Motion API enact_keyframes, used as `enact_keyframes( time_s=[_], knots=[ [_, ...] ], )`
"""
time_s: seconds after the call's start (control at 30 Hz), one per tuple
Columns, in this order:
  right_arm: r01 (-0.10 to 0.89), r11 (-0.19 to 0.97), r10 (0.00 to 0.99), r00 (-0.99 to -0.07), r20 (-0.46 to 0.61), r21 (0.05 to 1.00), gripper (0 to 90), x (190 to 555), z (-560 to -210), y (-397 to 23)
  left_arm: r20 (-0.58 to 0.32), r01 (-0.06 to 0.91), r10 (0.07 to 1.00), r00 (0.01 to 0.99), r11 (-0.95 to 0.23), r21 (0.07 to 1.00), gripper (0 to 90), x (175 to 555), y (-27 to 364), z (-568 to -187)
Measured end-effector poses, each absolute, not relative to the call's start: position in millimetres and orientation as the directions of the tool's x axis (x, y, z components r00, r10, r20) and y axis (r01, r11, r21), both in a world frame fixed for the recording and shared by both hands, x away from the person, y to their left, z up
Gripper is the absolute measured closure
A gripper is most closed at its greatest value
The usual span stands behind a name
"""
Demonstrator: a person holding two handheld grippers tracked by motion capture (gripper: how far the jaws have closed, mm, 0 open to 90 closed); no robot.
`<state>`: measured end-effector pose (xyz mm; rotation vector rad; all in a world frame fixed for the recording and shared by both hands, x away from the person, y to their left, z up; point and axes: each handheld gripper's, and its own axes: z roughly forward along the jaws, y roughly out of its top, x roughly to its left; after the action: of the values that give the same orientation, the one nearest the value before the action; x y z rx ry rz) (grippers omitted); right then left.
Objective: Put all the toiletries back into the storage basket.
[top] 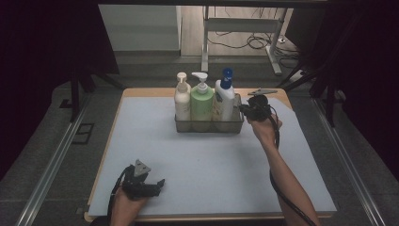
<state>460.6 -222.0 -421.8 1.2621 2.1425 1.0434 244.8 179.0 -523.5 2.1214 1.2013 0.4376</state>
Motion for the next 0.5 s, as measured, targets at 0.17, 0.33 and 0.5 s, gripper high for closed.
enact_keyframes(
  time_s=[0.17,0.33,0.5],
  knots=[
    [0.568,0.277,0.882,-0.470,0.029,0.775,89.3,469.1,-426.3,-218.0,-0.027,0.634,0.851,0.524,-0.368,0.680,12.3,244.9,179.1,-523.4],
    [0.588,0.272,0.882,-0.469,0.047,0.762,89.4,474.9,-433.3,-214.8,-0.027,0.634,0.851,0.524,-0.368,0.680,12.3,244.9,179.2,-523.4],
    [0.608,0.281,0.874,-0.482,0.064,0.743,89.2,478.4,-443.1,-209.9,-0.029,0.634,0.851,0.524,-0.367,0.681,12.3,244.8,179.0,-523.5]
  ],
)
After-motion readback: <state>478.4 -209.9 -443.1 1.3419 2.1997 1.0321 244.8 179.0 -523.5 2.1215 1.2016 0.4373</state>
